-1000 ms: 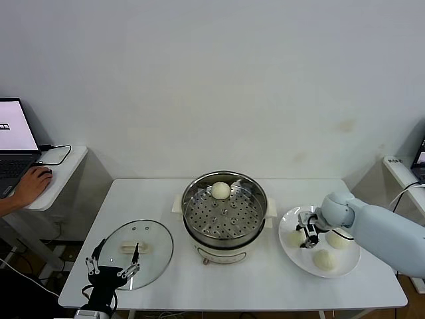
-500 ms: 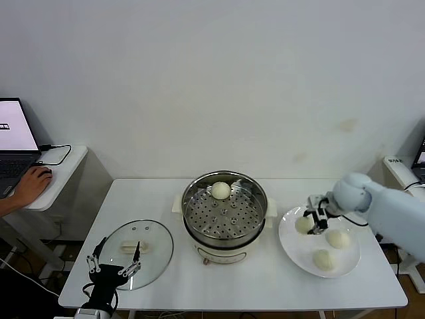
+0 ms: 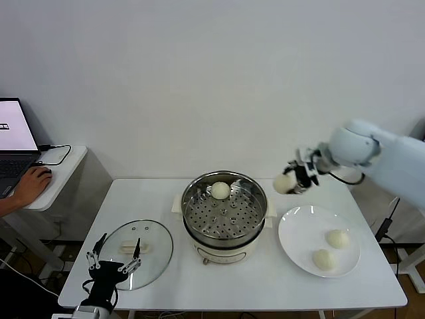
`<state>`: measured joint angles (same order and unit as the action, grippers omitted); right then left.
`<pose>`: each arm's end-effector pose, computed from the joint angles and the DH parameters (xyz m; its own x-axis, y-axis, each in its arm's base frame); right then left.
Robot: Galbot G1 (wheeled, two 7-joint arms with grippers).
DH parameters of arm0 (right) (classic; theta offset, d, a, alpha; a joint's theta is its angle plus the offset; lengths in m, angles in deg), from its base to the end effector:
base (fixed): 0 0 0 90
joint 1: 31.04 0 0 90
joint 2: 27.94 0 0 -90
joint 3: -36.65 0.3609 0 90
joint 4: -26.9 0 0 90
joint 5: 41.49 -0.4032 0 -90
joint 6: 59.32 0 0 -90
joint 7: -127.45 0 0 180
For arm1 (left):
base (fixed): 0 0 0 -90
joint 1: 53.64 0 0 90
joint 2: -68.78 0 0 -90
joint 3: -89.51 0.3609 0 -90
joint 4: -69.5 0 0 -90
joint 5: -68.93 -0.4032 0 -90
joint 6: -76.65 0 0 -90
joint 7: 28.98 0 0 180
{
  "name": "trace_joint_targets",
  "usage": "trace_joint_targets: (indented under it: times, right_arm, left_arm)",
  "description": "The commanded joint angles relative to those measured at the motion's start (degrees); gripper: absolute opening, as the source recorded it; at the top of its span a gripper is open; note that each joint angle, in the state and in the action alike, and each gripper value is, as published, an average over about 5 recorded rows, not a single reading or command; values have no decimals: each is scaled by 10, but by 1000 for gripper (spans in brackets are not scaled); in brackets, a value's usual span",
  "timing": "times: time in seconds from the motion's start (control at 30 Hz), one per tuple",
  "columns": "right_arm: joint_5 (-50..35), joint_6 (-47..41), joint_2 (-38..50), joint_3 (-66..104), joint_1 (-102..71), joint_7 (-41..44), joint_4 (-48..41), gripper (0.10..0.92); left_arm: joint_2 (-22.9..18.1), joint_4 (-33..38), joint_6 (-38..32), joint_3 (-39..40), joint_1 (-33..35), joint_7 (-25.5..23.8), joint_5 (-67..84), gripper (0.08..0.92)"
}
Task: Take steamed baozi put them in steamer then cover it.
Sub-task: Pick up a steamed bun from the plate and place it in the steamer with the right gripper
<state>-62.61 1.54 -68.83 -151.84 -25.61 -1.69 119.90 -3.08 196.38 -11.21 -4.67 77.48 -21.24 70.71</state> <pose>0.5268 0.0038 -0.0096 -0.3891 -0.2924 0.8736 -0.8981 -0.0905 -0.4303 0.1728 0.0594 -0.2912 -0.9966 -0.0083 0.0823 0.0139 0.9640 0.2655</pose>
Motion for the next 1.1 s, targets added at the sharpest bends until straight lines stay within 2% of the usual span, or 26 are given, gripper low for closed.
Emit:
trace_joint_targets:
  times: [0.03,0.27,0.53,1.1]
  right_arm:
    - [-113,-67,-124,-48,49,-60,5,602]
    - [-122,-95,-220,-43,-31,-99,-62,602]
    - [-112,-103,-285,-43,-84,-118,-133,602]
    - [-65,-105,-349,-43,-122,-117,-212,621]
  left_arm:
    - [-1,1,0,-1,0,0,0,823]
    - [-2,7,1,-6,3,-1,2,823]
    - [-7,8,1,-8,3,-1,2,823]
    - [-8,7,1,-7,1,-1,5,823]
